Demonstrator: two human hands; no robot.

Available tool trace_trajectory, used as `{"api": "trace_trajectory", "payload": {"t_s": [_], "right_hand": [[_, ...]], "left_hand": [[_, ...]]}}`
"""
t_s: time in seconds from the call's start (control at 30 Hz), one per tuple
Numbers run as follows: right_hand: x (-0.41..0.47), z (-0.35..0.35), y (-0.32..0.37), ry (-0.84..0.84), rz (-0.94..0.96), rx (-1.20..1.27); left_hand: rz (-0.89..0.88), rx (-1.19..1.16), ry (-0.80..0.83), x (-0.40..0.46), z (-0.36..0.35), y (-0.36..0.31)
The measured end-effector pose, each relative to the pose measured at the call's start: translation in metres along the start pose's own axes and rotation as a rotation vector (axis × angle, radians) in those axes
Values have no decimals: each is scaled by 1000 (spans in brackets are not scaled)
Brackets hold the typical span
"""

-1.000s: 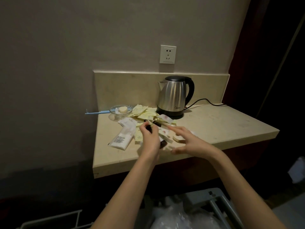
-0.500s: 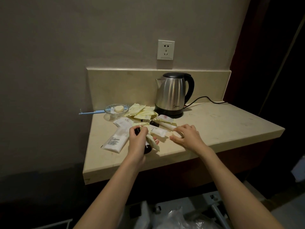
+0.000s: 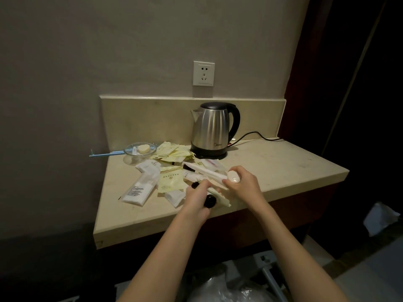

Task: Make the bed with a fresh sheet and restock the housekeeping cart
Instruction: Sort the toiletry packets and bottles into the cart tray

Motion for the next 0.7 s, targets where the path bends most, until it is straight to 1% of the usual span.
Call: {"api": "trace_trajectory", "payload": {"t_s": [0.1,0.17,0.27,0.33,0.4,0.47,0.53,0.63,0.7], "right_hand": [[-9,-1,6,-57,-39,140],[-13,0,15,-66,1,168],[-21,1,28,-50,77,160],[-25,1,35,-17,82,235],[-31,0,41,44,88,326],[-34,-2,48,112,119,346],[-34,-7,53,188,152,318],[-36,-20,55,353,175,274],[-38,-29,58,440,179,237]], "left_hand": [[-10,40,30,1,-11,9],[-61,45,87,-5,-14,7],[-107,5,139,-8,-12,3],[-112,-26,161,-8,-9,0],[-115,-42,161,-11,-5,-3],[-125,-47,148,-12,-1,-6],[-123,-32,148,-16,5,-8],[-97,-10,197,-26,14,-9],[-105,24,169,-26,23,-12]]}}
Point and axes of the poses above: each hand's wrist, its own x-axis towards the middle knuckle, its own z-axis out of the back of the hand, y = z × x, the point moved 3 cm from there along x, towards the middle knuckle, and after that the axes turned 7 degrees about z, right-handed, at the moved point
